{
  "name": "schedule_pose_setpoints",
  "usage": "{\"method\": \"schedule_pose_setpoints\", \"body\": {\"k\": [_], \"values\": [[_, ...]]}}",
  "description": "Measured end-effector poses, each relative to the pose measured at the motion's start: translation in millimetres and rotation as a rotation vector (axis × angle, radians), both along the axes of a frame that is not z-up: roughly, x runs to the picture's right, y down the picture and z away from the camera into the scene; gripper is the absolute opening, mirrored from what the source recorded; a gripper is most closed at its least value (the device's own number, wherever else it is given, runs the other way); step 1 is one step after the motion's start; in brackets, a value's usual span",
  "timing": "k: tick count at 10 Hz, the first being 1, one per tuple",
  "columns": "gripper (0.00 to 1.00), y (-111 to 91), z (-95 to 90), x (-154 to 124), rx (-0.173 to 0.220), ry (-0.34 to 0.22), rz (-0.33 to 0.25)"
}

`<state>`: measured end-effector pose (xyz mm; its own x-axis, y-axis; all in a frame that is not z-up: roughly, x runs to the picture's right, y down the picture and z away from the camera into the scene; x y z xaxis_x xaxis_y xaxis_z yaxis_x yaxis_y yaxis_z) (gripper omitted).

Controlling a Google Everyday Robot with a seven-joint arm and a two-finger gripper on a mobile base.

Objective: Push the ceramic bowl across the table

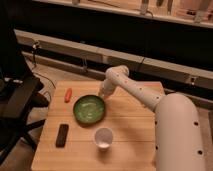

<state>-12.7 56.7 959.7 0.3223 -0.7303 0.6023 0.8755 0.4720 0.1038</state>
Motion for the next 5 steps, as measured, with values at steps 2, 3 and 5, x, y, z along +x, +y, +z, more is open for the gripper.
{"method": "schedule_pose_setpoints", "body": {"k": [2,3,5], "values": [[0.0,-0.5,0.0,-4.7,0.005,-0.01,-0.01],[0.0,-0.3,0.2,-6.4,0.006,-0.016,-0.015],[0.0,0.7,0.1,-8.2,0.011,-0.021,-0.022]]}}
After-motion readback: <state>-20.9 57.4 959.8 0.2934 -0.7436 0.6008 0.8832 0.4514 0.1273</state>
